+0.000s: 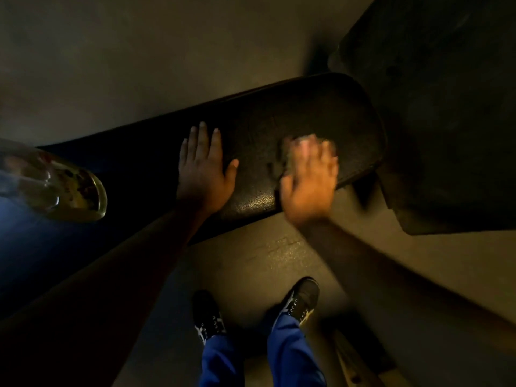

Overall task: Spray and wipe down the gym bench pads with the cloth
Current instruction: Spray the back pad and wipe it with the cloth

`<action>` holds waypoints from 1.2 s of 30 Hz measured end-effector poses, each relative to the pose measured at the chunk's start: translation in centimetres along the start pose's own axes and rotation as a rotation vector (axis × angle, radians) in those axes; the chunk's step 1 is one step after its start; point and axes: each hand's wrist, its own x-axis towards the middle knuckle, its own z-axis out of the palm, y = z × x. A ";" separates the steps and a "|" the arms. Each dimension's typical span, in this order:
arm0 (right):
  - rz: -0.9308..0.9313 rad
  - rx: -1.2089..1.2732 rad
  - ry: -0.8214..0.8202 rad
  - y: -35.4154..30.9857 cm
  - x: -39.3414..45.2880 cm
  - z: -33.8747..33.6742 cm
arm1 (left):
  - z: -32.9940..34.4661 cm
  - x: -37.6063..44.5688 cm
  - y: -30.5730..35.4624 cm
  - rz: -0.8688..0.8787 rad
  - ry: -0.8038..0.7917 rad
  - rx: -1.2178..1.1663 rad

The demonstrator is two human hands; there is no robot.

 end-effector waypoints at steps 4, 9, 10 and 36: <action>-0.561 -0.054 -0.276 -2.2 -2.5 0.8 | -2.2 -1.0 -1.5 0.022 0.058 -0.105; -0.223 -0.065 -0.116 -1.1 3.7 0.2 | -2.0 -4.4 -4.7 -0.029 0.032 0.248; -0.088 -0.072 -0.066 -2.9 3.6 0.9 | -1.6 -4.6 -5.1 -0.020 0.029 0.265; -0.399 -0.103 -0.194 -13.3 13.1 3.3 | -0.7 -4.5 -6.2 -0.102 0.301 0.076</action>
